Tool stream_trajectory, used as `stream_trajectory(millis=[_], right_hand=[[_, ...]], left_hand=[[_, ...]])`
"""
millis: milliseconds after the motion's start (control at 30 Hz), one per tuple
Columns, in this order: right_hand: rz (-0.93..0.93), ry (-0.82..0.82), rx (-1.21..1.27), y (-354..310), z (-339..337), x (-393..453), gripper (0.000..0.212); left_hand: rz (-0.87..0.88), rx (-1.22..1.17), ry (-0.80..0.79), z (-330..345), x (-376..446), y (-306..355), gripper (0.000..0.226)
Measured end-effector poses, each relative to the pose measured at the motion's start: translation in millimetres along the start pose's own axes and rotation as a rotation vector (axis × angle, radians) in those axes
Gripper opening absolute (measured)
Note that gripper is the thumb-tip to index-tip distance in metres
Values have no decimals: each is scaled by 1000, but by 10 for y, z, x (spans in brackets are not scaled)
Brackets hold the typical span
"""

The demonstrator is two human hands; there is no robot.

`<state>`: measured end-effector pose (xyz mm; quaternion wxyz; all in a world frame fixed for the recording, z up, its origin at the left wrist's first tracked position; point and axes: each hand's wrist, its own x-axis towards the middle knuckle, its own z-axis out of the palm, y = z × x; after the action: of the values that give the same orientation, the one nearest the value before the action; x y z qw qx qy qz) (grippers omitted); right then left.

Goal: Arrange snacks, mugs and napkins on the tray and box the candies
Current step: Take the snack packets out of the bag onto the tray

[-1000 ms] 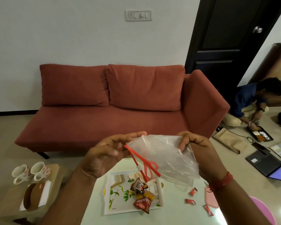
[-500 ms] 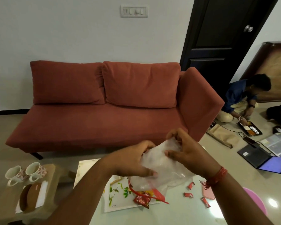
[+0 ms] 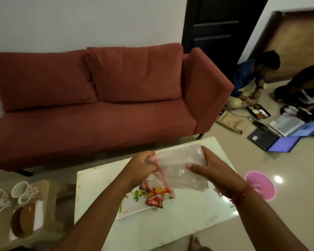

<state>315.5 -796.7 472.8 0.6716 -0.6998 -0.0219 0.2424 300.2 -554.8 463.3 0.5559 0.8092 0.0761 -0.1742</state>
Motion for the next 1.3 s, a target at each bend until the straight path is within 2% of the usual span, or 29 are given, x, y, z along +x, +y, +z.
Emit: stream_trajectory(millis=[67, 133, 333, 433, 533, 633, 767, 900, 967, 1033, 1167, 1300], right_hand=[[85, -119, 92, 133, -62, -115, 49], [139, -112, 208, 269, -186, -213, 43], [263, 171, 153, 737, -994, -243, 27], [285, 222, 265, 1035, -1527, -242, 26], [350, 280, 382, 1404, -2203, -238, 29], [447, 365, 447, 1851, -2917, -227, 30], [509, 623, 469, 2532, -3900, -141, 34], [539, 941, 314, 3357, -4802, 119, 38], [585, 1030, 188, 3748, -5126, 311, 37], [644, 1084, 38, 4205, -5445, 564, 44], [712, 1052, -193, 5073, -5845, 1001, 47], [745, 956, -342, 5653, -6045, 1397, 51]], left_hand=[[16, 19, -54, 162, 66, -31, 15], [29, 48, -79, 342, 122, -35, 15], [-72, -8, -42, 1047, 477, 49, 42], [-158, -87, -8, 1570, 786, 76, 39], [-299, -181, -57, 2220, 1171, 43, 33], [-428, -219, -82, 2824, 1495, 22, 36], [-523, -196, -48, 3595, 1868, 8, 31], [-528, -129, -64, 4291, 2184, -152, 32], [-518, -104, -60, 4539, 2302, -263, 32], [-513, -72, -51, 4796, 2440, -428, 29], [-506, -26, -27, 5110, 2654, -850, 23], [-502, 20, 34, 5150, 2709, -1277, 22]])
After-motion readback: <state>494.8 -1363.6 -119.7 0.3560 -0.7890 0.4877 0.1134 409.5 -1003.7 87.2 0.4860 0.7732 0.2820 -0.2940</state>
